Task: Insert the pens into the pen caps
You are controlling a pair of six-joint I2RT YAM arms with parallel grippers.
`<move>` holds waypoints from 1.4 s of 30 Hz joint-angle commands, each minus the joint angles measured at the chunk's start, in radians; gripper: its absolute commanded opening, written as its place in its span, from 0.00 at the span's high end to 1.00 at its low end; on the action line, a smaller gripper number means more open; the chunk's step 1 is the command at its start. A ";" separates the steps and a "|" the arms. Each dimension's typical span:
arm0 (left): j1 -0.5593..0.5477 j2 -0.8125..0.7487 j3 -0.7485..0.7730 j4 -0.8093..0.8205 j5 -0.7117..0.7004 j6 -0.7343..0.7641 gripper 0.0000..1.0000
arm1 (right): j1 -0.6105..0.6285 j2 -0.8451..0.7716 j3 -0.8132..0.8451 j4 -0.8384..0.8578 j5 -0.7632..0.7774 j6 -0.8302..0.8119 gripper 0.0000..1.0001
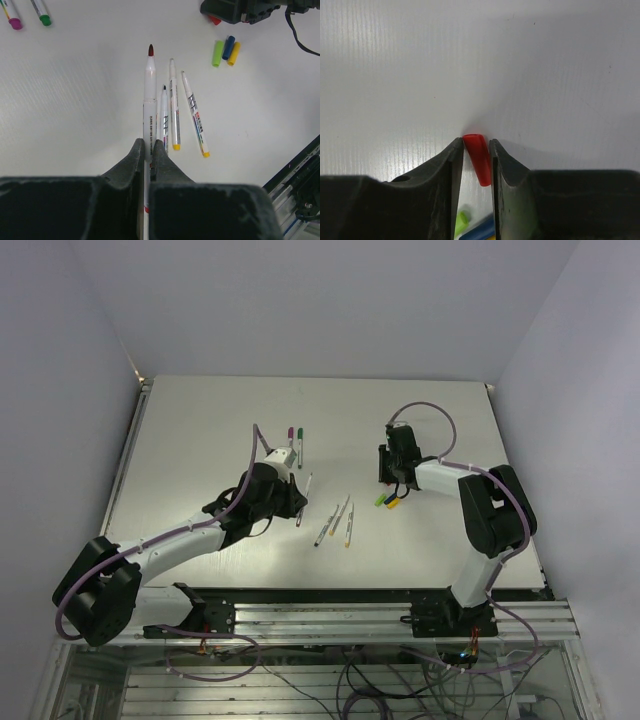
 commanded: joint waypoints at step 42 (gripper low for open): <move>0.013 0.087 0.034 0.397 0.331 -0.005 0.93 | 0.002 -0.594 -0.382 0.602 -0.388 0.284 1.00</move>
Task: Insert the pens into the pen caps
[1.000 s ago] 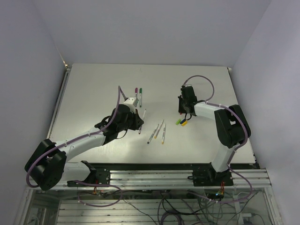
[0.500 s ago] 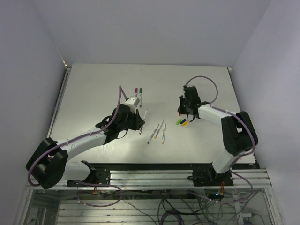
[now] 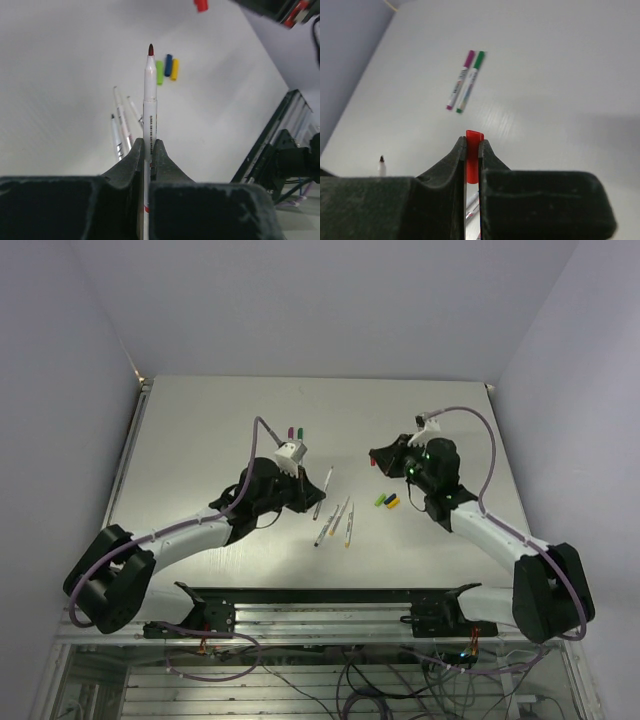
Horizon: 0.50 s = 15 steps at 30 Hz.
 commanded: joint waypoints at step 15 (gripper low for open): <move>-0.121 0.015 0.060 0.216 0.090 0.023 0.93 | 0.021 -0.262 -0.436 0.949 0.012 0.257 1.00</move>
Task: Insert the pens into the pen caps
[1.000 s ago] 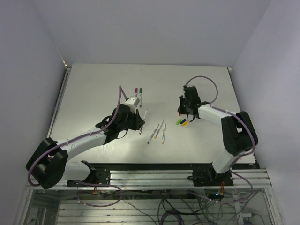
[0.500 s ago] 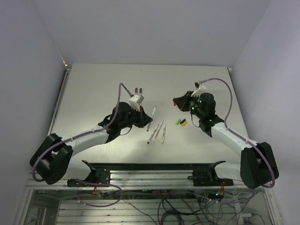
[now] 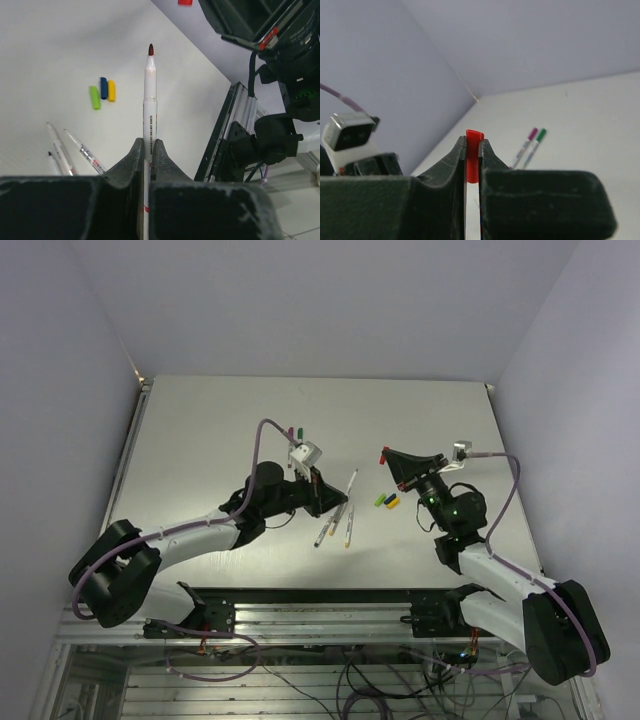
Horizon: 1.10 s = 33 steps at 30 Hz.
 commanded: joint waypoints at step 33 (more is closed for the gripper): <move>-0.109 0.017 0.075 0.056 -0.063 0.024 0.93 | 0.092 0.096 -0.062 0.349 -0.002 0.109 1.00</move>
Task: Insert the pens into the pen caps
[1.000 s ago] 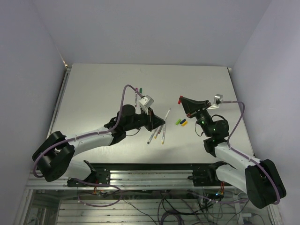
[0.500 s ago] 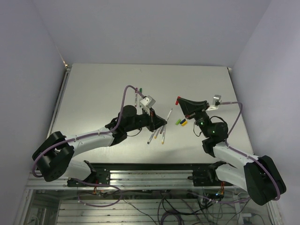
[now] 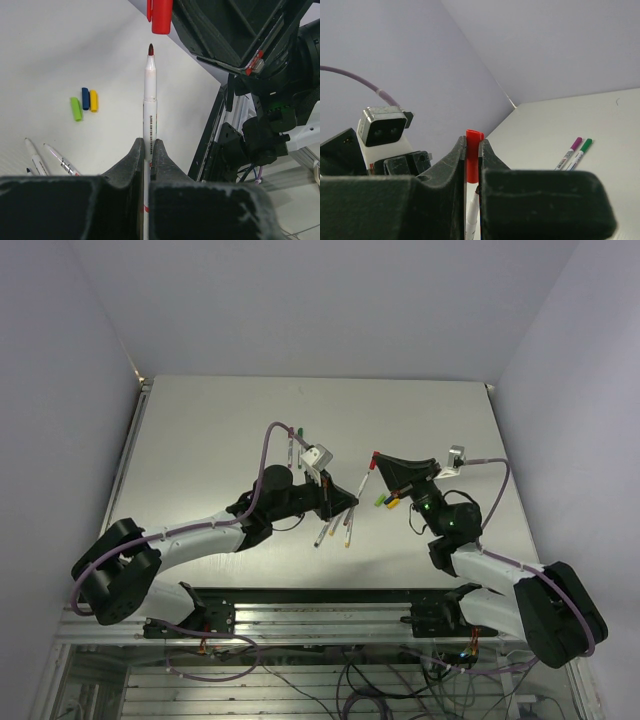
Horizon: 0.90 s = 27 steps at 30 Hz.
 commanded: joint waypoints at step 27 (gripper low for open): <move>-0.007 -0.034 0.009 0.058 -0.017 0.008 0.93 | 0.031 -0.025 -0.017 0.008 0.018 -0.036 1.00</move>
